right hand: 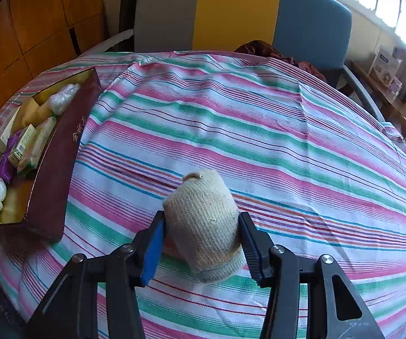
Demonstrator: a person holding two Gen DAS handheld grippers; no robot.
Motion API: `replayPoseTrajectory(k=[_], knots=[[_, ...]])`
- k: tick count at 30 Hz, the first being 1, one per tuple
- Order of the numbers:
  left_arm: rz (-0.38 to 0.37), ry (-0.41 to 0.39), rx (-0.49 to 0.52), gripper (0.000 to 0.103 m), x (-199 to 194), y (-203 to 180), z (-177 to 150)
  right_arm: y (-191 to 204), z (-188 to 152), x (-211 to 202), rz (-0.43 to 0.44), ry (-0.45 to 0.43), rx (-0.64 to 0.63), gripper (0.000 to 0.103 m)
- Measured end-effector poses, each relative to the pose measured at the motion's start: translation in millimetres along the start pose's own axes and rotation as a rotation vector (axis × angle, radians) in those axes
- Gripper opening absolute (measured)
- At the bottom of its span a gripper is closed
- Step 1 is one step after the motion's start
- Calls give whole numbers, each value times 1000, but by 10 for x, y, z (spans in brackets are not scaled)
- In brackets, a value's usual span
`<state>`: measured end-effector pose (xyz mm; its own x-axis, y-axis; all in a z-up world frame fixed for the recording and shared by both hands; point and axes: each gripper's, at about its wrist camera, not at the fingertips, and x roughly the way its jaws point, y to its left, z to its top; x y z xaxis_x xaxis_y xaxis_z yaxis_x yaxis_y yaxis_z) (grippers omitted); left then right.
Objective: Organize objects
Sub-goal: 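Carry the yellow sponge into the gold tray and release it with the left gripper, then carry the white knit roll into the gold tray and release it with the right gripper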
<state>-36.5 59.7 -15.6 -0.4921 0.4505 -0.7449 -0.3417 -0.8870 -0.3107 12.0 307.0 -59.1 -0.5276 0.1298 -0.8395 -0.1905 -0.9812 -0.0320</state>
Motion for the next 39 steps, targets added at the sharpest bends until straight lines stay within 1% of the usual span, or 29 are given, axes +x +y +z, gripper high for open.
replayPoseTrajectory(k=[1, 4, 7, 8, 10, 12, 18, 20, 28, 33, 36, 39], knots=[[10, -3, 16, 35, 17, -29, 25, 8, -2, 0, -1, 0, -1, 51], [45, 29, 35, 35, 197, -41, 113, 17, -4, 3, -3, 1, -6, 51], [59, 85, 24, 35, 432, 3, 146, 22, -6, 10, -5, 2, -9, 51], [80, 104, 20, 36, 513, 16, 142, 20, -6, 11, -6, 2, -10, 51], [96, 171, 13, 37, 675, 48, 105, 20, -6, 13, -6, 2, -10, 51], [107, 188, -8, 39, 746, 95, 54, 21, -4, 17, -7, 2, -11, 51], [131, 131, 12, 47, 628, 60, 44, 21, 2, 22, -6, 3, -9, 51], [137, 108, 11, 55, 565, 66, 68, 17, 3, 20, -6, 3, -9, 51], [174, 62, -17, 55, 309, 149, 47, 16, 3, 20, -10, 1, -9, 51], [174, 29, -36, 55, 146, 203, 26, -10, 43, -72, -14, -16, 27, 51], [180, 14, -41, 55, 89, 224, 22, 66, 101, -262, 21, -53, 68, 51], [187, -4, -50, 55, 30, 258, 11, 340, 163, -472, 71, -102, 50, 51]])
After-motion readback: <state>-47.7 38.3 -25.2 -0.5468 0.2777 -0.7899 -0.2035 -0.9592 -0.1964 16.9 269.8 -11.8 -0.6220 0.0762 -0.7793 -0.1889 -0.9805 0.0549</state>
